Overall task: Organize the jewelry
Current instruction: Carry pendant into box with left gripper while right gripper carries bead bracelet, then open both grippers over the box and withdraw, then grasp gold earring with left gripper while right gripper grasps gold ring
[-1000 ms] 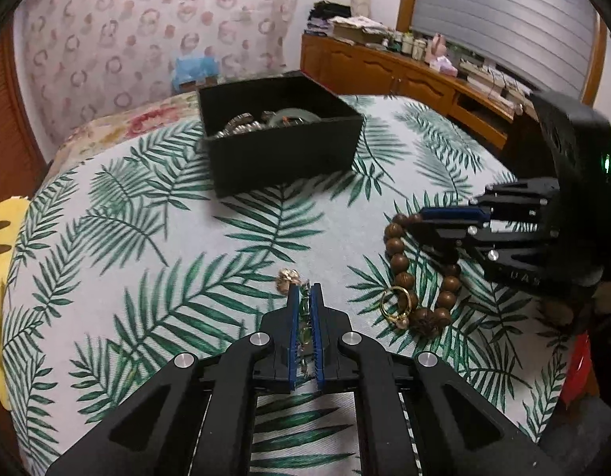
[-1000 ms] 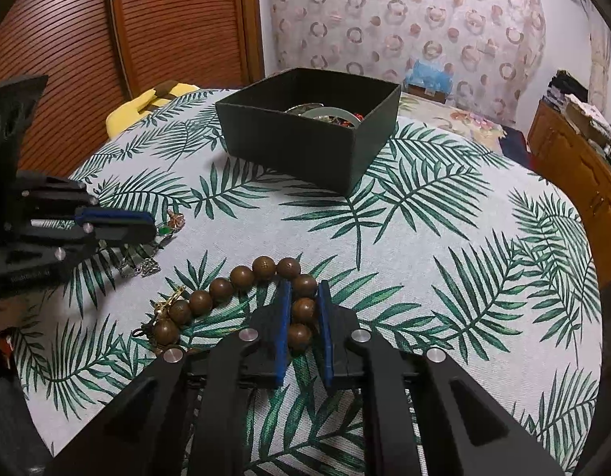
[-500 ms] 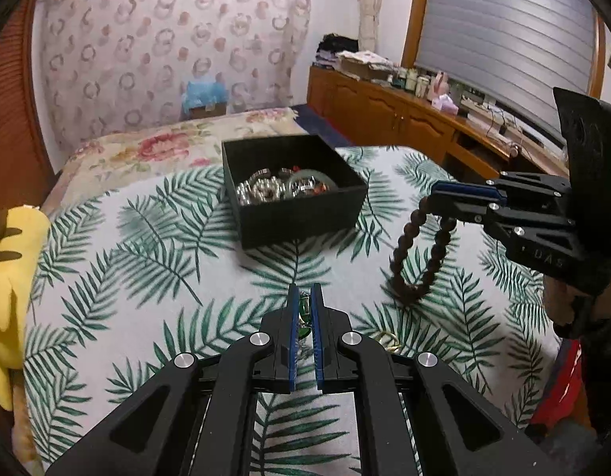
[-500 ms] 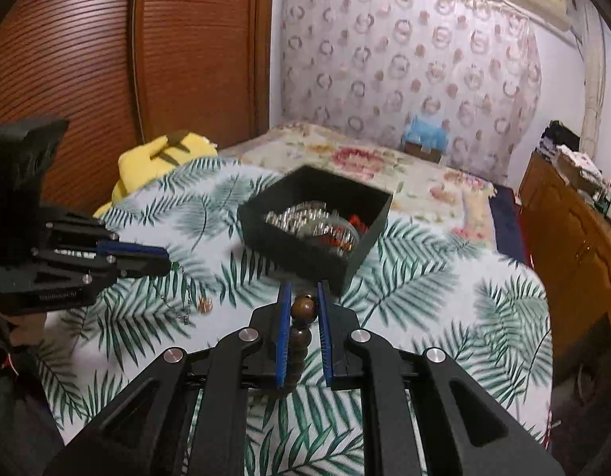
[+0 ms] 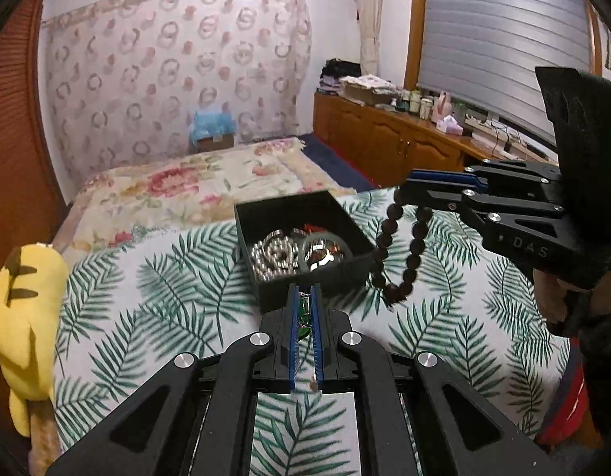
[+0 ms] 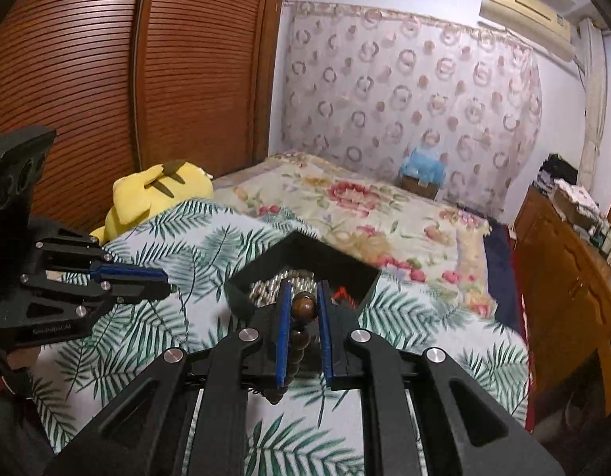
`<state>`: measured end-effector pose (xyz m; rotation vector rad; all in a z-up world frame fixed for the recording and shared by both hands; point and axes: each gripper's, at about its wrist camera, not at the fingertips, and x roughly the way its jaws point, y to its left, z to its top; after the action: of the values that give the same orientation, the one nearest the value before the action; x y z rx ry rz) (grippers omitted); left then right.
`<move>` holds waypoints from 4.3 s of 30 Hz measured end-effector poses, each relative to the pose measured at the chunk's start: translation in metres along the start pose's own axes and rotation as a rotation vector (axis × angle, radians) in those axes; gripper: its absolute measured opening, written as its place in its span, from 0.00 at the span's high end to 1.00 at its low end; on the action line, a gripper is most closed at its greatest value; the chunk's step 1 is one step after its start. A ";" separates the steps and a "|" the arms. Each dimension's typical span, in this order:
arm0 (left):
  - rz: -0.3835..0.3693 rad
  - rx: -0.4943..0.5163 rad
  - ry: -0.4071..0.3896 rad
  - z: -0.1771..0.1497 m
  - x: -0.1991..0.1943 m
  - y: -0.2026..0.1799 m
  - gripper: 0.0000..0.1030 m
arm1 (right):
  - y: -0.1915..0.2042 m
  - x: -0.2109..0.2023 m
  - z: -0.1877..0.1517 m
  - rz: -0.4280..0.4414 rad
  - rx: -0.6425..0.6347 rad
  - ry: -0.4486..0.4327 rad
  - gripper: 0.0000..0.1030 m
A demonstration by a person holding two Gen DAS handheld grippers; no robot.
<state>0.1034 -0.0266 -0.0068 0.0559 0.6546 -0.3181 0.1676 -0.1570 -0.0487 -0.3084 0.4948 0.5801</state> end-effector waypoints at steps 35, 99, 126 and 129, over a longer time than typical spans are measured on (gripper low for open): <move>0.016 0.011 -0.013 0.072 0.056 0.011 0.95 | -0.047 0.060 -0.015 0.036 0.168 0.083 0.85; 0.003 0.029 0.197 -0.067 0.041 0.022 0.19 | 0.081 0.031 -0.127 0.156 -0.030 0.299 0.78; -0.038 0.105 0.239 -0.071 0.067 -0.015 0.86 | 0.052 0.018 -0.111 0.124 0.015 0.234 0.86; -0.042 0.096 0.236 -0.071 0.066 -0.014 0.86 | 0.051 0.018 -0.105 0.123 0.017 0.222 0.86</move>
<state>0.1062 -0.0475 -0.1027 0.1734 0.8751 -0.3868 0.1135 -0.1517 -0.1537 -0.3292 0.7362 0.6638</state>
